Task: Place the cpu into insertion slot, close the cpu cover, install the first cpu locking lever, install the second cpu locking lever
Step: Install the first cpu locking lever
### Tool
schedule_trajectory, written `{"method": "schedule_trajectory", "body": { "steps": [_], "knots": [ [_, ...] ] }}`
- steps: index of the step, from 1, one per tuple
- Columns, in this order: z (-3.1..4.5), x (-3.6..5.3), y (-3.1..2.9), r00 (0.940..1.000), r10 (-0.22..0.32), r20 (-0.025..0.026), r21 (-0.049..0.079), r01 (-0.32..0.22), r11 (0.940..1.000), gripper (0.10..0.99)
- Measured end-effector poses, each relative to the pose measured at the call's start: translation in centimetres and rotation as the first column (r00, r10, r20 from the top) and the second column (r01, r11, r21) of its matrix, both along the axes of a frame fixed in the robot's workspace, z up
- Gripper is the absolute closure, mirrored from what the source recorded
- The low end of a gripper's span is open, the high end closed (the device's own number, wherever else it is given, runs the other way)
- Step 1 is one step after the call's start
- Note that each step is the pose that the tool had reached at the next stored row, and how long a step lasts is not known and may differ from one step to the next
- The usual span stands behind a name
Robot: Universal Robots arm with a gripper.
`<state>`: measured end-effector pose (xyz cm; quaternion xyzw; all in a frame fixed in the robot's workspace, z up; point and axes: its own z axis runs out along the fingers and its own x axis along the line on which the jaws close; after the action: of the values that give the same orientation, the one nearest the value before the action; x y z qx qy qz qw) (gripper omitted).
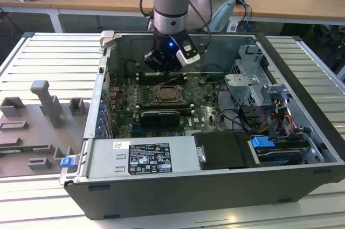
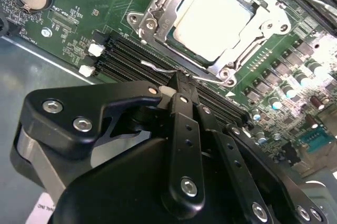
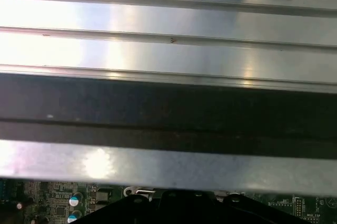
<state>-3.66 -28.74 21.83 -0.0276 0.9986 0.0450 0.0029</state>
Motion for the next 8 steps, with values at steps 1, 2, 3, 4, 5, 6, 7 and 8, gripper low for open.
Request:
{"method": "schedule_trajectory", "body": {
  "steps": [1, 2, 3, 4, 5, 6, 7, 8],
  "knots": [
    [-0.08, 0.13, 0.00, 1.0000, 0.000, 0.0000, 0.000, 0.000, 1.0000, 0.980],
    [-0.16, 0.27, 0.01, 1.0000, 0.000, 0.0000, -0.001, 0.000, 1.0000, 0.980],
    [-0.23, 0.44, 0.01, 1.0000, 0.000, -0.0001, -0.001, 0.000, 1.0000, 0.980],
    [-0.28, 0.56, 0.01, 1.0000, 0.000, -0.0001, -0.001, 0.000, 1.0000, 0.980],
    [-0.34, 0.68, 0.01, 1.0000, 0.000, 0.0000, -0.001, 0.000, 1.0000, 0.980],
    [-0.38, 0.80, 0.01, 1.0000, 0.000, -0.0001, -0.001, 0.000, 1.0000, 0.980],
    [-0.43, 0.94, 0.01, 1.0000, 0.000, -0.0001, -0.001, 0.000, 1.0000, 0.980],
    [-0.48, 1.07, 0.01, 1.0000, 0.000, 0.0000, -0.001, 0.000, 1.0000, 0.980]
  ]
}}
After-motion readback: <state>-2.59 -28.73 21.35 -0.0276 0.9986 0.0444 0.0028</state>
